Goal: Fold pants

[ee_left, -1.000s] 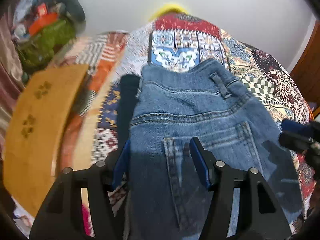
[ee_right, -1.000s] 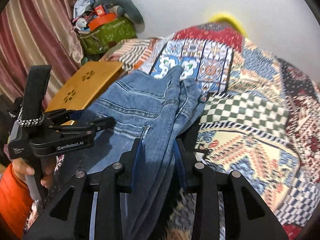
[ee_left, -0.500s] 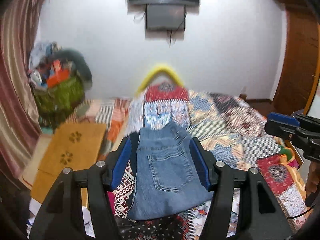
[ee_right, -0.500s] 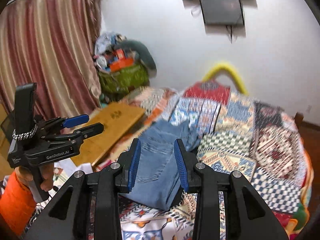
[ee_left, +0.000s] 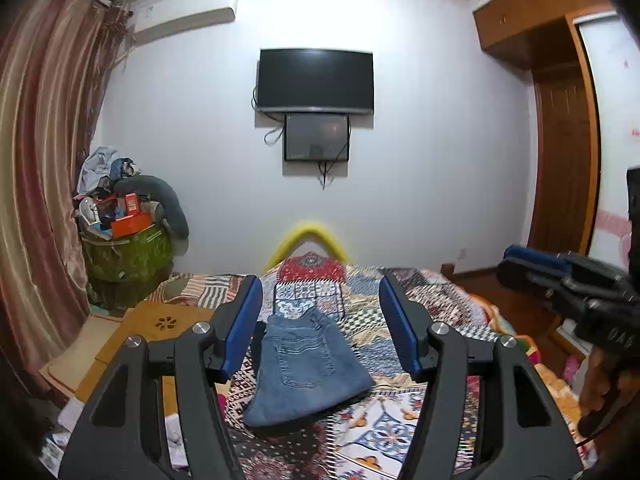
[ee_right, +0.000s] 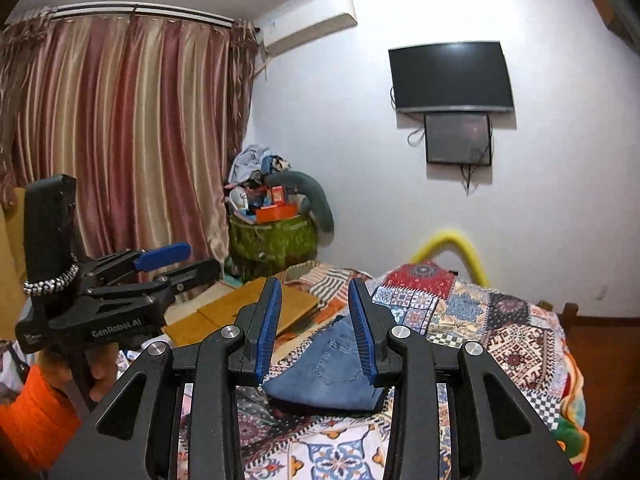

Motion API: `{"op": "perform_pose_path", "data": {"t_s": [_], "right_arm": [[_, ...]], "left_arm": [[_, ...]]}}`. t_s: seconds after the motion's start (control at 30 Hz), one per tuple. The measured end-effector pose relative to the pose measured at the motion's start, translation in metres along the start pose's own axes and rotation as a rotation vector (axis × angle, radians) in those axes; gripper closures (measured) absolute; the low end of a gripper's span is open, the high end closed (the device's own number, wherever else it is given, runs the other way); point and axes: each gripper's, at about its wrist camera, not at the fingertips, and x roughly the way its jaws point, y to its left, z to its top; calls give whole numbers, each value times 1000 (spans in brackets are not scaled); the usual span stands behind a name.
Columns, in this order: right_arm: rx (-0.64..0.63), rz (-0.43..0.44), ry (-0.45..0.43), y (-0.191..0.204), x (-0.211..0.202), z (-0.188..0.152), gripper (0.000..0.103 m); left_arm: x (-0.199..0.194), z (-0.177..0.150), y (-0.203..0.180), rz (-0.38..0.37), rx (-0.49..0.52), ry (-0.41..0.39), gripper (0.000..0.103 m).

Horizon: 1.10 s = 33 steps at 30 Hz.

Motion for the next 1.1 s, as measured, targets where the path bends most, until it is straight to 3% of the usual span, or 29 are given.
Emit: {"op": "perform_pose_path", "data": {"t_s": [0.07,0.13,0.27,0.37,0.53,1.1], "right_arm": [[-20,-32,-11,10,-9,-7,72],[-27,-58,-21,17,-15,-14,69],[3,-75,-41,22,-21,-20,28],[2,-107,-49,26,-25,-20,17],[31,-121,-53,23,-26,-20,0],[72,-132,-31,18,-31,-36,0]], "left_arm": [[-18,-6,-4,20,5,-30,41],[-27,-11,-6,30,6,-43,28],[-39,-19,-4,19,-21,-55,12],[-43,-22,-2,29,-27,-66,1],[-50,-24,1,28,-47,-71,0],[-43,-39,2,39,-37,-39,0]]}}
